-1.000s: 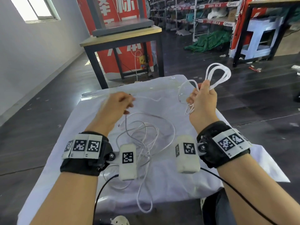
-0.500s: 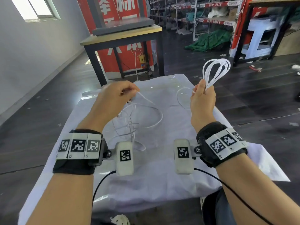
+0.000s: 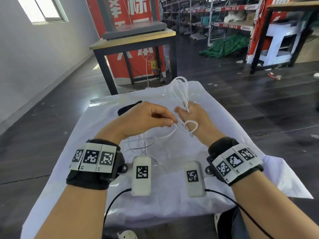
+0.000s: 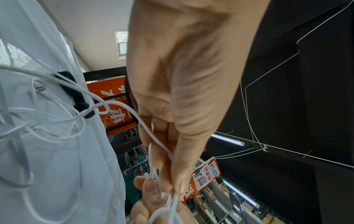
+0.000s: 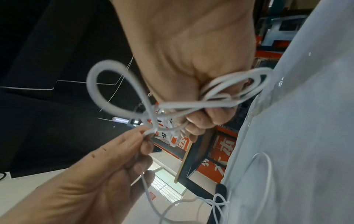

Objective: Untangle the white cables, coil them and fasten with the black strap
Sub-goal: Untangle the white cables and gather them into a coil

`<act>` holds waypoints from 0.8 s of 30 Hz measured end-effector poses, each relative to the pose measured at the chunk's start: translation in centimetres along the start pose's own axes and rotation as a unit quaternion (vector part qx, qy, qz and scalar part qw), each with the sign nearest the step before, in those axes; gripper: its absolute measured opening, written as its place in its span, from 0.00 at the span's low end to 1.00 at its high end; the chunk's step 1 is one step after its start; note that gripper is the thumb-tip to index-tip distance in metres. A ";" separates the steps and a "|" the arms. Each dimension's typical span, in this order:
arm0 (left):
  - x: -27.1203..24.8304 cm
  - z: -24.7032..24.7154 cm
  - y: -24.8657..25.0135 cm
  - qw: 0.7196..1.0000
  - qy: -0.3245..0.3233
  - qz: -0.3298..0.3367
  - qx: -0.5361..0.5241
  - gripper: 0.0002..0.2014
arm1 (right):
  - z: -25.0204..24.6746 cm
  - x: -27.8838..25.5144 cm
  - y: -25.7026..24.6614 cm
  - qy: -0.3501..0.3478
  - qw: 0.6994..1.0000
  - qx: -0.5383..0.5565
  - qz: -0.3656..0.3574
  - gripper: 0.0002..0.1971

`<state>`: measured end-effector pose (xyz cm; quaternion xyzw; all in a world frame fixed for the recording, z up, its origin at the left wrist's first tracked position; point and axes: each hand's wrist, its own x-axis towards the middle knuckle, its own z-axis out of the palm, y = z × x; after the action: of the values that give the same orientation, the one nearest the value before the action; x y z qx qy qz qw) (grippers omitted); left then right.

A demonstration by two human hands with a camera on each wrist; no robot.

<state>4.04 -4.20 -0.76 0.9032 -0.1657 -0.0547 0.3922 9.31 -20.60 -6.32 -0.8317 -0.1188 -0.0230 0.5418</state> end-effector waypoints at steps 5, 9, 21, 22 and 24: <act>0.0 -0.1 -0.2 0.997 0.072 0.021 -0.020 0.06 | 0.0 -0.7 0.0 -0.127 0.987 -0.078 -0.052 0.15; 0.3 -0.4 -0.7 0.987 0.154 0.009 0.054 0.04 | 0.0 -1.4 -0.4 -0.201 0.978 0.053 0.014 0.15; 0.7 -1.2 -2.0 0.911 0.404 -0.071 0.031 0.10 | -0.8 0.2 1.3 -0.011 0.993 -0.112 0.032 0.14; 0.8 -1.1 -1.8 0.914 0.396 -0.081 -0.036 0.11 | -0.8 0.3 1.3 -0.009 0.993 -0.116 0.031 0.14; 0.7 -1.2 -1.3 0.909 0.359 -0.083 -0.194 0.13 | -0.8 0.2 1.2 -0.012 0.991 -0.130 0.029 0.14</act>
<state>5.29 -2.78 -0.85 0.7786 0.0757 0.2103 0.5864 9.84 -21.71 -7.04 -0.8983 -0.0975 -0.0128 0.4283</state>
